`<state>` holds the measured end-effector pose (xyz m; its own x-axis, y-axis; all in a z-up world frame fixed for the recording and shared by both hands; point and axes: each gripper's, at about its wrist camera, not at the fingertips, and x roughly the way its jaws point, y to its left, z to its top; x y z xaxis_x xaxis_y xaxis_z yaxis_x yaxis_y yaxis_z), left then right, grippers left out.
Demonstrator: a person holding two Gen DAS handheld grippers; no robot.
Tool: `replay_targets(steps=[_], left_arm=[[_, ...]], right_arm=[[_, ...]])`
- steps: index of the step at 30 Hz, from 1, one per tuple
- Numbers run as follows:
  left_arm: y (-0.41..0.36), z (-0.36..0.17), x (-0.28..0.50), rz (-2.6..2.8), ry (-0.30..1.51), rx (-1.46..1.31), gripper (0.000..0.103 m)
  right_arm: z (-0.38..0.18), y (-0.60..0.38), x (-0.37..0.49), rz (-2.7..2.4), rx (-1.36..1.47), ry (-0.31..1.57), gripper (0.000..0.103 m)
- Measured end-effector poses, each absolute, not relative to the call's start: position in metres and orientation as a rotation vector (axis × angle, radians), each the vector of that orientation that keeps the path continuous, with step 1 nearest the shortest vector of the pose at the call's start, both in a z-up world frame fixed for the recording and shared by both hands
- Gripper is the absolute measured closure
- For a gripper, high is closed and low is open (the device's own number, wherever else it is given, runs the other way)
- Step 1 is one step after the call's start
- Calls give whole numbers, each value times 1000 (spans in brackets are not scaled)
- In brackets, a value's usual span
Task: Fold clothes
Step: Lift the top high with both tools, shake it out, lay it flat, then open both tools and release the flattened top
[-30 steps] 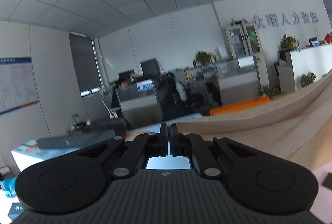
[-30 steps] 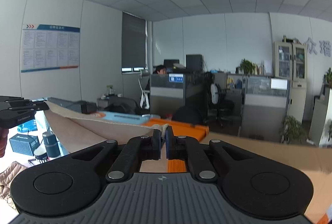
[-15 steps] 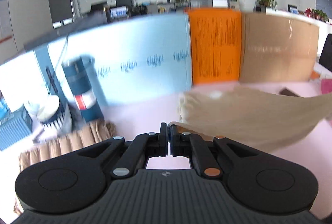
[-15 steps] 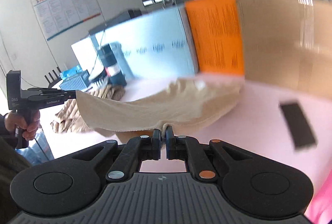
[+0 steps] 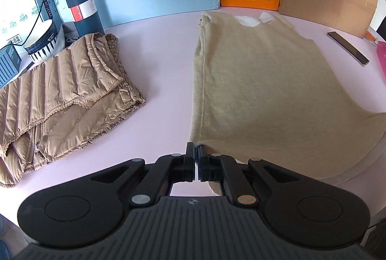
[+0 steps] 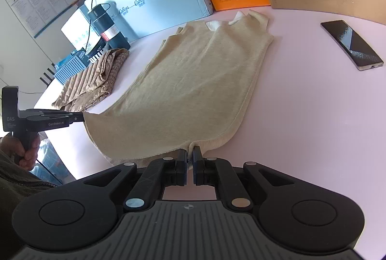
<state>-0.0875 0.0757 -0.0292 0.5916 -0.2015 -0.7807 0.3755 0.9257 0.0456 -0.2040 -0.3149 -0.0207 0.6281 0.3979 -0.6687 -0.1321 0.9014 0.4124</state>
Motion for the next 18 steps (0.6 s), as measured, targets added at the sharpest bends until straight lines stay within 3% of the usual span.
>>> replay_targets(steps=[18], left_arm=[[81, -47, -101, -288, 988, 341, 100]], right_arm=[[-40, -312, -207, 348, 280, 966, 98]])
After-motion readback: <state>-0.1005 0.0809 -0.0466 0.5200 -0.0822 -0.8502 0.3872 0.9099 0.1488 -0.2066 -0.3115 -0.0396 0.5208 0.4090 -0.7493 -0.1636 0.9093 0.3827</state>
